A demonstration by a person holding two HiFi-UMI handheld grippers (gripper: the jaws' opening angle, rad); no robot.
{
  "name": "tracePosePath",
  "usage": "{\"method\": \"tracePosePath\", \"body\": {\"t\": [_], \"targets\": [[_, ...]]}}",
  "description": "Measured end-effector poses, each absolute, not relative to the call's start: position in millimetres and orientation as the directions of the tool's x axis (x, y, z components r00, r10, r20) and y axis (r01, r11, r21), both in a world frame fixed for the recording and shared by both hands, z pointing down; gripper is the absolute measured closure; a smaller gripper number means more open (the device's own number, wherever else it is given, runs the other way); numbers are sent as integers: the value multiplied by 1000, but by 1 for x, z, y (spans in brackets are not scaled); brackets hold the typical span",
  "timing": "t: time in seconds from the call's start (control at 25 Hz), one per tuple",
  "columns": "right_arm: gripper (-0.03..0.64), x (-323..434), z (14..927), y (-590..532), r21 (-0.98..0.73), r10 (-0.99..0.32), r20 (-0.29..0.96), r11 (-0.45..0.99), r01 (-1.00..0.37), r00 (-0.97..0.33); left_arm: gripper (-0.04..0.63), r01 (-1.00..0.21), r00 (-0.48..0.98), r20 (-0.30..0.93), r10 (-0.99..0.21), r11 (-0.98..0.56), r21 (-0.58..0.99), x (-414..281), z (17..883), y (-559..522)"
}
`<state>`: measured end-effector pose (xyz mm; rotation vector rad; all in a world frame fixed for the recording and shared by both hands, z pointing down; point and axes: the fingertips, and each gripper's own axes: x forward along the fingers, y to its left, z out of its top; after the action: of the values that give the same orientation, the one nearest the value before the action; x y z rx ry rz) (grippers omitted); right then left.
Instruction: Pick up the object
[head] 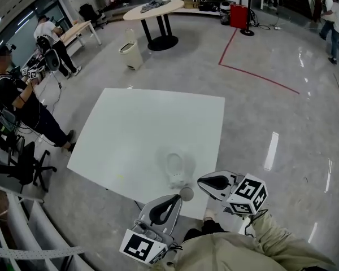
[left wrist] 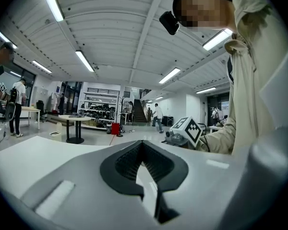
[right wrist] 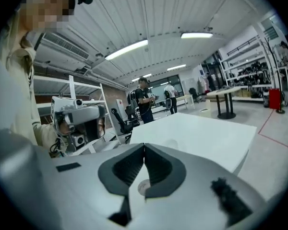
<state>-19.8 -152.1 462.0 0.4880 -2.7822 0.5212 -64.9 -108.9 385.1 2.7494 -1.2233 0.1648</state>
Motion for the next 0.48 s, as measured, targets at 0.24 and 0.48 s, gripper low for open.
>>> {"method": "tracePosePath", "body": {"t": [0.24,0.48], "targets": [[604,-34,527,-191,-487,-202,401,779,-395,-894,591,-758,650,224,-726,-639,131,-62,395,-128],[405,-54,578,-224,-651,-147,464,612,-448,-874,591,-767,641,224,-734,-628,134,-75,397,-141]]}}
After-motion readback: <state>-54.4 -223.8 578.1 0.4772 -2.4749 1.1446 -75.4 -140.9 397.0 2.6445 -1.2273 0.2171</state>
